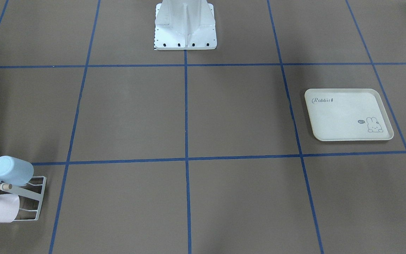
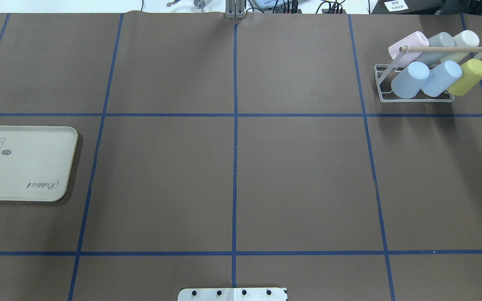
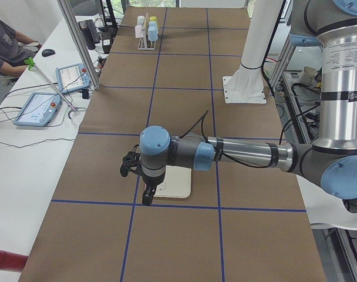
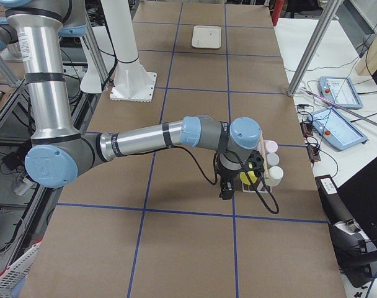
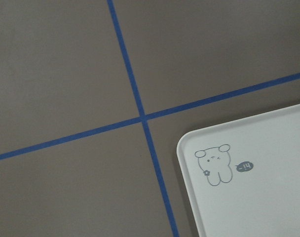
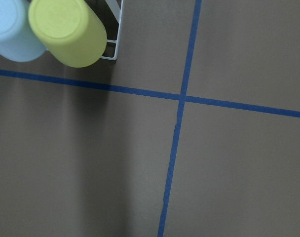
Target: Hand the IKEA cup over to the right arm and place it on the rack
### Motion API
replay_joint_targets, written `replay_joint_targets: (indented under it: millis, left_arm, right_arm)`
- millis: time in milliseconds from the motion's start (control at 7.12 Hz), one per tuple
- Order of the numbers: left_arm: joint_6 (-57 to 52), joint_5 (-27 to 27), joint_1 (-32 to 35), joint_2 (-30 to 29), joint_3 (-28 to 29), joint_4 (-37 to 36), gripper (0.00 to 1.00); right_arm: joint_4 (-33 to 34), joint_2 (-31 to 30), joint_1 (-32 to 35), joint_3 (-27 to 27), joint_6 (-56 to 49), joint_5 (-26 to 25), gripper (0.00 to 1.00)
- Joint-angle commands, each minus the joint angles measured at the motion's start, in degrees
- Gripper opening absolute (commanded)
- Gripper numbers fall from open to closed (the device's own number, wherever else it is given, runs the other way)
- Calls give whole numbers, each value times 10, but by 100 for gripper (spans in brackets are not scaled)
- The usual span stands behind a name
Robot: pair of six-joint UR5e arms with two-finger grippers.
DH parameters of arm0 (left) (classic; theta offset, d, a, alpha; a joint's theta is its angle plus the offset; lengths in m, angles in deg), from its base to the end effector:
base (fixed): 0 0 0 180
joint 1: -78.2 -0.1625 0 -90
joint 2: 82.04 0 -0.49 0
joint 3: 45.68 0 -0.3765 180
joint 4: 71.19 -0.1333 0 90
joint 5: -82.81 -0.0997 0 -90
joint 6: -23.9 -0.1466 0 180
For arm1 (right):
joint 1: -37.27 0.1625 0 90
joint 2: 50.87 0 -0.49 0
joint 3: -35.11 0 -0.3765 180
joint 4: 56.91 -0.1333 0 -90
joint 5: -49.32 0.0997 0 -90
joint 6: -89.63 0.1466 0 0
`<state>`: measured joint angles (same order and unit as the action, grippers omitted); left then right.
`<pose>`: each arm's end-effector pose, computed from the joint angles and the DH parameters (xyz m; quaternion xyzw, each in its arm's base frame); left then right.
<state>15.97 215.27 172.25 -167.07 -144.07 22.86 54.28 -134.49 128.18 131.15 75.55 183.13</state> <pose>-0.0658 -0.4428 0.7225 0.0981 0.3530 0.0551 0.9288 0.0398 -0.5040 0.6882 -0.0218 -0.3781 -0.0778 0.9223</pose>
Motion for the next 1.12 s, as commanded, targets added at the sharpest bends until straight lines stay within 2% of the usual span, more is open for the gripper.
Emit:
replay_joint_targets:
  millis: [0, 141, 422, 562, 703, 984]
  left_arm:
    - [-2, 13, 28, 20, 21, 10, 100]
    - [-1, 11, 26, 19, 39, 11, 100]
    - [5, -2, 26, 11, 76, 11, 100]
    - [78, 0, 26, -1, 66, 10, 100]
    - [131, -4, -4, -2, 34, 14, 100]
    - [189, -6, -55, -1, -10, 12, 100]
  right_arm:
    - [-75, -49, -2, -24, 5, -3, 100]
    - [-109, -73, 5, -22, 7, 0, 100]
    - [-120, -84, 23, -22, 9, 0, 100]
    - [-120, -82, 23, -23, 9, 0, 100]
    - [-120, -81, 23, -24, 9, 0, 100]
    - [-120, -80, 23, -24, 26, 1, 100]
